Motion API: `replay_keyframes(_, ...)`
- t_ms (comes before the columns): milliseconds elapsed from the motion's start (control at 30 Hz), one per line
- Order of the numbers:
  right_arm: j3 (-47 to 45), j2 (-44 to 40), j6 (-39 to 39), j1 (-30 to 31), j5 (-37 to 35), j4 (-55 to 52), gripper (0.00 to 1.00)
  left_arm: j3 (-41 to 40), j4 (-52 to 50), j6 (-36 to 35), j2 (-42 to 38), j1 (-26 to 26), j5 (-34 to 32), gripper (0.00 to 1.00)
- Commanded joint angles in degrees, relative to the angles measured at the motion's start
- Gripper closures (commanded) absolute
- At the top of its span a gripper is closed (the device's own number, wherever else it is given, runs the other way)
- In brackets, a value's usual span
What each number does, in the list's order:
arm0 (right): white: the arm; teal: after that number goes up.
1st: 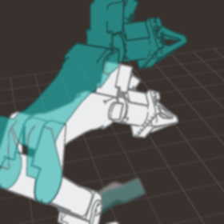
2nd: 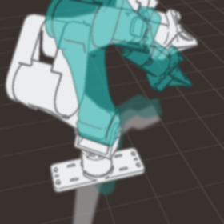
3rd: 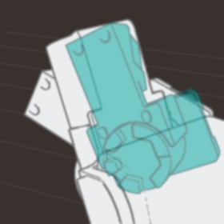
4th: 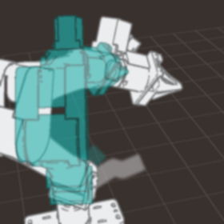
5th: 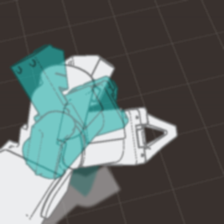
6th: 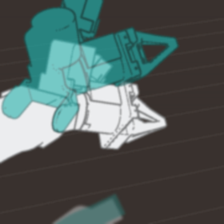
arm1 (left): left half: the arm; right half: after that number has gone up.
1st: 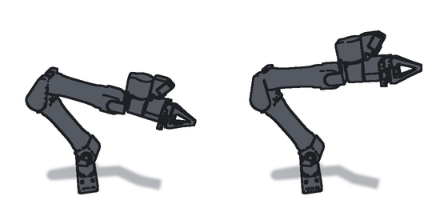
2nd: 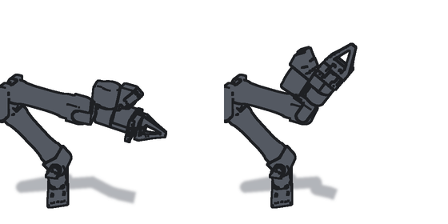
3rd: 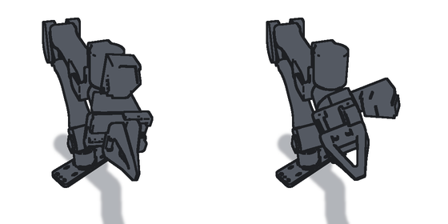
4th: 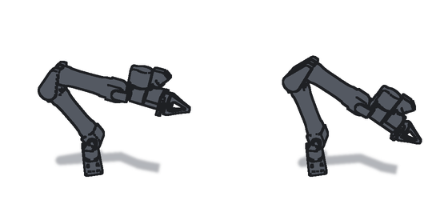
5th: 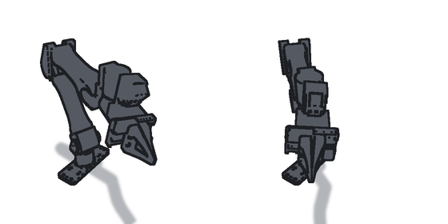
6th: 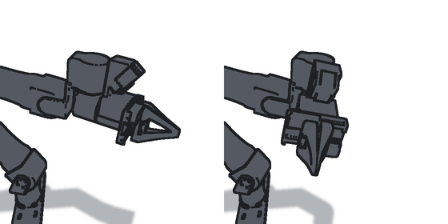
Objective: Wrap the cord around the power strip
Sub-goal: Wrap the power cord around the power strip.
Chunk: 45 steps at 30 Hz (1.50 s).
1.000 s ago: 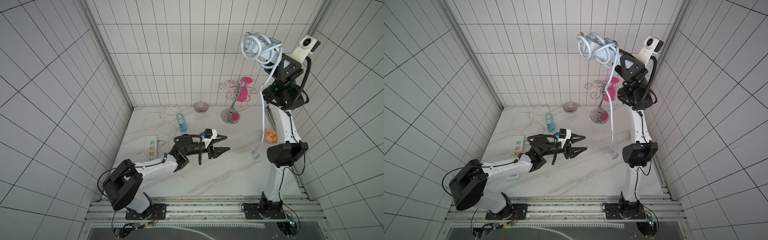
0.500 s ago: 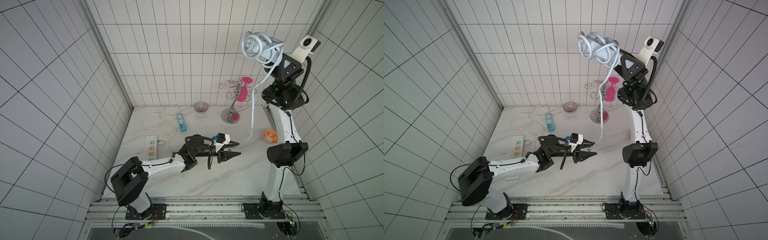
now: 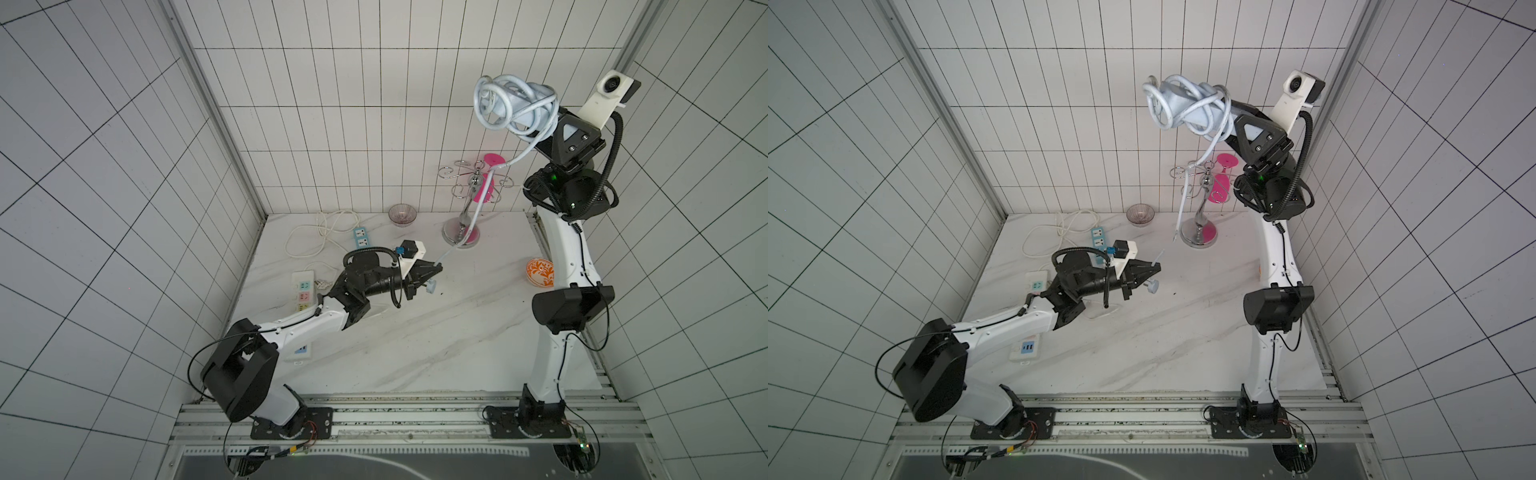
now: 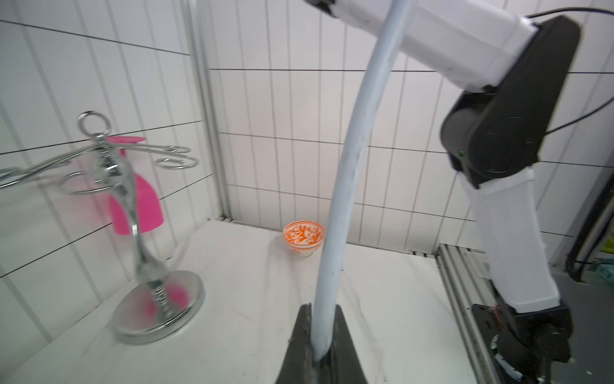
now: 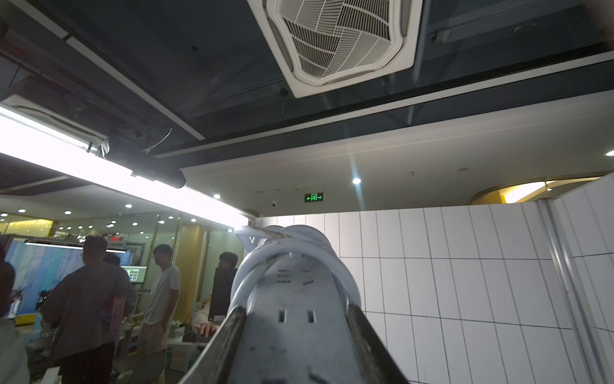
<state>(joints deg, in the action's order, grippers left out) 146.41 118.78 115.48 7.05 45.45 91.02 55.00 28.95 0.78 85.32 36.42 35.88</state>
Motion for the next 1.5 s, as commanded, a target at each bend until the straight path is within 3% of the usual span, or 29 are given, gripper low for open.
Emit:
replay_keyframes(0,7.66,-2.1,13.52,7.72,7.42,15.5,1.0,8.25,-15.65,-2.84,1.01,-5.13,-1.02,1.0)
replay_keyframes(100,5.57,-1.88,13.9,14.38,13.69,15.59,1.0,15.21,-23.91,-5.73,2.43,-8.68,-2.75,1.0)
replay_keyframes(300,-4.26,-3.11,9.98,26.84,27.33,15.0,1.0,24.98,-30.45,-4.99,3.57,-18.77,-6.08,1.0)
replay_keyframes(500,-9.31,-1.41,5.81,29.69,33.7,9.7,1.0,37.89,-37.98,-1.19,3.55,-29.56,-16.54,1.0)
replay_keyframes(667,-13.01,3.52,2.46,30.08,35.09,5.83,1.0,49.36,-45.61,-2.01,4.43,-33.83,-22.65,1.0)
replay_keyframes(900,-22.14,8.44,-7.48,30.48,39.17,-2.97,1.0,54.98,-50.0,-4.66,3.74,-33.63,-25.42,1.0)
replay_keyframes(1033,-37.98,4.33,-29.22,28.84,37.12,-19.73,1.0,54.48,-50.89,-5.7,2.61,-33.35,-25.86,1.0)
replay_keyframes(1167,-43.89,2.79,-45.74,25.83,33.68,-36.96,1.0,53.47,-51.36,-6.15,0.68,-32.54,-25.86,1.0)
replay_keyframes(1367,-39.43,7.32,-47.45,21.47,26.85,-42.64,1.0,52.08,-53.56,-9.76,-2.92,-24.76,-29.58,1.0)
replay_keyframes(1467,-36.65,9.36,-43.07,19.37,22.79,-38.75,1.0,49.32,-54.04,-12.47,-5.68,-19.06,-33.64,1.0)
